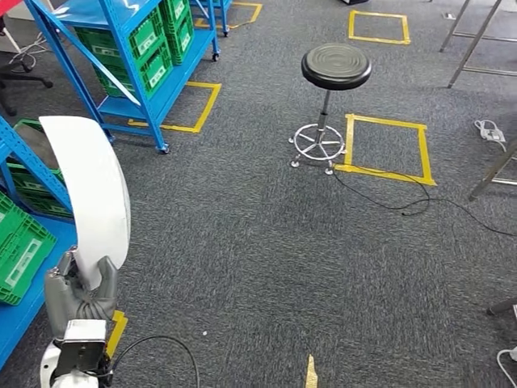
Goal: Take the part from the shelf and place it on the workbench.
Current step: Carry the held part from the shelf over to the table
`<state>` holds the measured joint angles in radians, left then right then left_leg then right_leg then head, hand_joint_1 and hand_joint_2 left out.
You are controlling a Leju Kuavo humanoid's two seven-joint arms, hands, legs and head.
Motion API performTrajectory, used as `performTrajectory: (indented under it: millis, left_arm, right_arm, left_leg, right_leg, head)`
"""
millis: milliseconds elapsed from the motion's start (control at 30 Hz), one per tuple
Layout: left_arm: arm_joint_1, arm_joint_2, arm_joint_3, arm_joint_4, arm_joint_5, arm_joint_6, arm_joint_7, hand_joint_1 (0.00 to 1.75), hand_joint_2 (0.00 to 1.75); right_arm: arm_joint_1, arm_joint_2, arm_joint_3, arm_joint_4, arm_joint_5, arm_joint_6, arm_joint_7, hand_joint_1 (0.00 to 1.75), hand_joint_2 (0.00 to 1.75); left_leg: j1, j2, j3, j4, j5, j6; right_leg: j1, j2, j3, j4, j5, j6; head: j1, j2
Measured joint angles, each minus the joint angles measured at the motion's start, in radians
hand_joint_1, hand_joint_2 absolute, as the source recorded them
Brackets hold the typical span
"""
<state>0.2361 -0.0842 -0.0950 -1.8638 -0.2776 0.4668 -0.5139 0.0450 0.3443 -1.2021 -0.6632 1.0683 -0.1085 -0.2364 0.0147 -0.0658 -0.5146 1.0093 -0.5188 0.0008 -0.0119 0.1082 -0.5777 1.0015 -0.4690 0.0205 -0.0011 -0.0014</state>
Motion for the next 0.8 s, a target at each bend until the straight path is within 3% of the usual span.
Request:
performTrajectory:
  millis: [33, 100, 167, 233, 267, 300, 367, 433, 500, 567, 633, 700, 733, 767, 800]
  left_arm:
    - [-0.003, 0.001, -0.002, 0.001, 0.030, -0.019, -0.004, 1.75, 1.75]
    - [-0.009, 0.003, -0.006, 0.003, 0.092, -0.061, -0.015, 1.75, 1.75]
    - [-0.014, 0.005, -0.007, 0.004, 0.138, -0.099, -0.024, 1.75, 1.75]
    - [-0.015, 0.008, -0.006, 0.007, 0.171, -0.135, -0.031, 1.75, 1.75]
    - [-0.016, 0.009, -0.006, 0.009, 0.184, -0.152, -0.033, 1.75, 1.75]
    - [-0.017, 0.010, -0.006, 0.010, 0.194, -0.167, -0.036, 1.75, 1.75]
    - [-0.024, 0.012, -0.005, 0.012, 0.204, -0.191, -0.042, 1.75, 1.75]
    - [-0.034, 0.013, -0.004, 0.015, 0.210, -0.206, -0.048, 1.75, 1.75]
    - [-0.044, 0.014, -0.003, 0.017, 0.214, -0.217, -0.053, 1.75, 1.75]
    - [-0.053, 0.015, -0.003, 0.021, 0.215, -0.226, -0.056, 1.75, 1.75]
    - [-0.059, 0.018, -0.004, 0.025, 0.216, -0.233, -0.059, 1.75, 1.75]
    - [-0.058, 0.021, -0.004, 0.027, 0.217, -0.238, -0.062, 1.75, 1.75]
    - [-0.054, 0.024, -0.004, 0.028, 0.217, -0.241, -0.064, 1.75, 1.75]
    - [-0.051, 0.026, -0.004, 0.030, 0.217, -0.244, -0.065, 1.75, 1.75]
    - [-0.048, 0.028, -0.004, 0.031, 0.218, -0.247, -0.066, 1.75, 1.75]
  right_arm:
    - [0.004, 0.000, 0.003, 0.001, -0.004, 0.000, 0.005, 0.00, 0.00]
    - [0.012, 0.000, 0.007, 0.006, -0.017, 0.011, 0.021, 0.00, 0.00]
    - [0.016, -0.001, 0.012, 0.010, -0.030, 0.037, 0.036, 0.00, 0.00]
    - [0.017, -0.001, 0.017, 0.016, -0.041, 0.070, 0.047, 0.00, 0.00]
    - [0.018, -0.001, 0.018, 0.019, -0.045, 0.088, 0.051, 0.00, 0.00]
    - [0.020, -0.001, 0.019, 0.022, -0.048, 0.104, 0.053, 0.00, 0.00]
    - [0.024, -0.001, 0.019, 0.027, -0.051, 0.134, 0.055, 0.00, 0.00]
    - [0.024, -0.001, 0.019, 0.029, -0.052, 0.157, 0.055, 0.00, 0.00]
    - [0.024, -0.001, 0.019, 0.030, -0.048, 0.175, 0.055, 0.00, 0.00]
    - [0.026, -0.001, 0.016, 0.032, -0.042, 0.188, 0.055, 0.00, 0.00]
    - [0.027, -0.001, 0.013, 0.033, -0.036, 0.200, 0.055, 0.00, 0.00]
    - [0.026, -0.001, 0.011, 0.033, -0.029, 0.215, 0.051, 0.00, 0.00]
    - [0.026, -0.001, 0.010, 0.033, -0.026, 0.223, 0.047, 0.00, 0.00]
    - [0.026, -0.001, 0.009, 0.034, -0.023, 0.229, 0.044, 0.00, 0.00]
    - [0.026, -0.001, 0.007, 0.034, -0.021, 0.235, 0.040, 0.00, 0.00]
  left_leg:
    - [-0.001, 0.009, -0.002, -0.004, 0.001, 0.005]
    - [-0.001, 0.031, -0.004, -0.010, 0.010, 0.018]
    - [-0.003, 0.058, -0.008, -0.015, 0.016, 0.030]
    - [-0.007, 0.088, -0.014, -0.015, 0.018, 0.034]
    - [-0.009, 0.102, -0.015, -0.015, 0.019, 0.034]
    - [-0.010, 0.117, -0.017, -0.014, 0.019, 0.035]
    - [-0.011, 0.140, -0.016, -0.014, 0.019, 0.033]
    - [-0.015, 0.158, -0.015, -0.010, 0.017, 0.026]
    - [-0.020, 0.174, -0.017, -0.007, 0.016, 0.016]
    - [-0.020, 0.189, -0.017, -0.005, 0.014, 0.006]
    - [-0.016, 0.160, -0.027, 0.028, -0.015, -0.003]
    - [-0.012, 0.103, -0.070, 0.139, -0.081, -0.009]
    - [-0.011, 0.084, -0.100, 0.210, -0.112, -0.010]
    - [-0.011, 0.077, -0.123, 0.262, -0.128, -0.010]
    - [-0.011, 0.073, -0.132, 0.281, -0.124, -0.009]
  right_leg:
    - [-0.002, 0.008, -0.010, -0.001, 0.004, 0.008]
    - [-0.003, -0.014, -0.027, 0.016, -0.007, 0.016]
    - [-0.001, -0.068, -0.069, 0.107, -0.063, 0.020]
    - [-0.001, -0.096, -0.129, 0.243, -0.130, 0.025]
    - [-0.001, -0.100, -0.144, 0.285, -0.144, 0.027]
    - [-0.001, -0.103, -0.141, 0.292, -0.139, 0.028]
    - [-0.001, -0.120, -0.070, 0.185, -0.086, 0.027]
    - [0.003, -0.159, 0.013, 0.046, -0.045, 0.021]
    - [0.009, -0.173, 0.038, -0.003, -0.041, 0.011]
    - [0.008, -0.153, 0.034, -0.006, -0.034, -0.002]
    - [0.005, -0.133, 0.032, -0.009, -0.028, -0.014]
    - [0.003, -0.113, 0.031, -0.010, -0.023, -0.022]
    - [0.003, -0.101, 0.029, -0.010, -0.022, -0.025]
    - [0.004, -0.088, 0.028, -0.010, -0.021, -0.026]
    - [0.004, -0.074, 0.028, -0.009, -0.020, -0.027]
  head:
    - [0.000, 0.000]
    - [0.002, 0.000]
    - [0.007, 0.000]
    - [0.009, 0.000]
    - [0.009, 0.000]
    - [0.009, 0.000]
    - [0.009, 0.000]
    - [0.009, 0.000]
    - [0.008, 0.000]
    - [0.009, 0.000]
    - [0.005, 0.000]
    - [0.000, 0.000]
    - [-0.001, 0.000]
    - [-0.001, 0.000]
    - [-0.002, 0.000]
